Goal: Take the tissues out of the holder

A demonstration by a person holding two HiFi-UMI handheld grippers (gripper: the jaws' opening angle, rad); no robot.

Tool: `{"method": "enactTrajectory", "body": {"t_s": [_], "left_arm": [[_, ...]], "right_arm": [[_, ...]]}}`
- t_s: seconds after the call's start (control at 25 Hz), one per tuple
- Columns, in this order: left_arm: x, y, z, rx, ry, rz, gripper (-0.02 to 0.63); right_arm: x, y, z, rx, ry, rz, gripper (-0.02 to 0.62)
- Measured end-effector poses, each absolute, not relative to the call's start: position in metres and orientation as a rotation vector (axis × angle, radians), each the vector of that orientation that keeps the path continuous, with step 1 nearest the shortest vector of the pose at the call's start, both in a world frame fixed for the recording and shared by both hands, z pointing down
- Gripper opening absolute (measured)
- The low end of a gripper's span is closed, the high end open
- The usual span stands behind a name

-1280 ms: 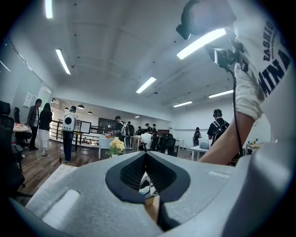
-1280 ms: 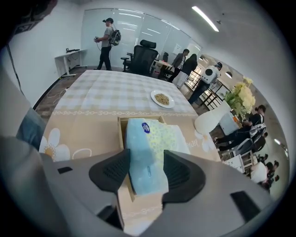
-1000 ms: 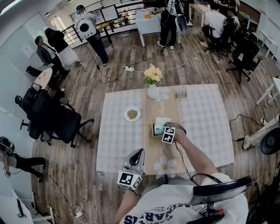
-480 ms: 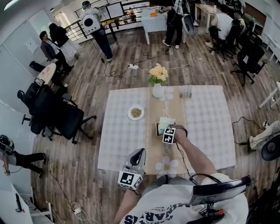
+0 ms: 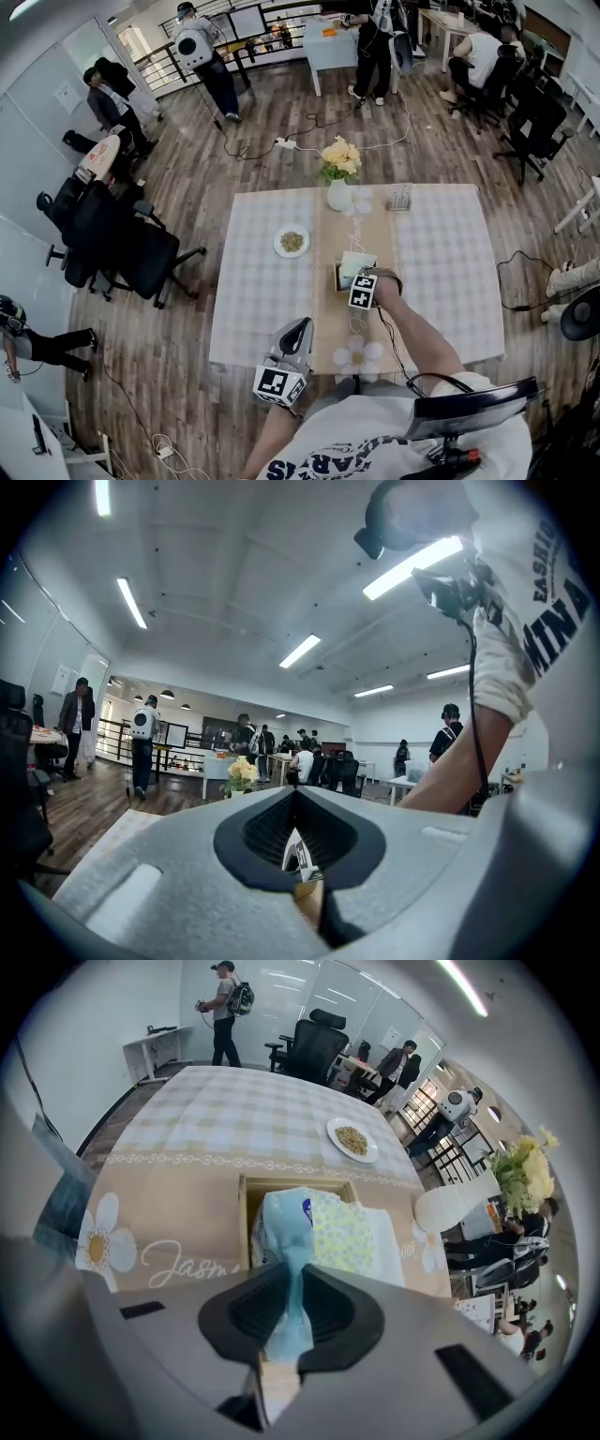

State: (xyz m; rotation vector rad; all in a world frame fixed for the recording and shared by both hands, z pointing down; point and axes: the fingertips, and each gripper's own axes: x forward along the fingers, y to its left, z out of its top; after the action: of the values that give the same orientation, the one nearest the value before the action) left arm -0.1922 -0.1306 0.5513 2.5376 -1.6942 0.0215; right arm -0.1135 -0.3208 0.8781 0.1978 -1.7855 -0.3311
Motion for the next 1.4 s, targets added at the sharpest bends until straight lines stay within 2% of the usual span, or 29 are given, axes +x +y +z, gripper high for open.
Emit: {"method": "enactTrajectory", "body": {"t_s": [0.56, 1.16, 1.4], "left_arm": [[-0.185, -0.140, 0.550, 2.580, -1.658, 0.010, -0.002], [-0.141, -0.152, 0.520, 2.705, -1.530, -0.080, -0.002], [-0.139, -0.150, 0.511, 2.718, -1.536, -0.112, -0.002]], "right_arm": [[-0.115, -0.332, 0.821, 0.342, -1.855, -0.426, 0.041], [-0.086, -0.329, 0.618, 0.597, -1.952, -0.732, 0.041], [-0.080, -0.315, 0.574, 0.626, -1.945, -0.818, 0.041]]}}
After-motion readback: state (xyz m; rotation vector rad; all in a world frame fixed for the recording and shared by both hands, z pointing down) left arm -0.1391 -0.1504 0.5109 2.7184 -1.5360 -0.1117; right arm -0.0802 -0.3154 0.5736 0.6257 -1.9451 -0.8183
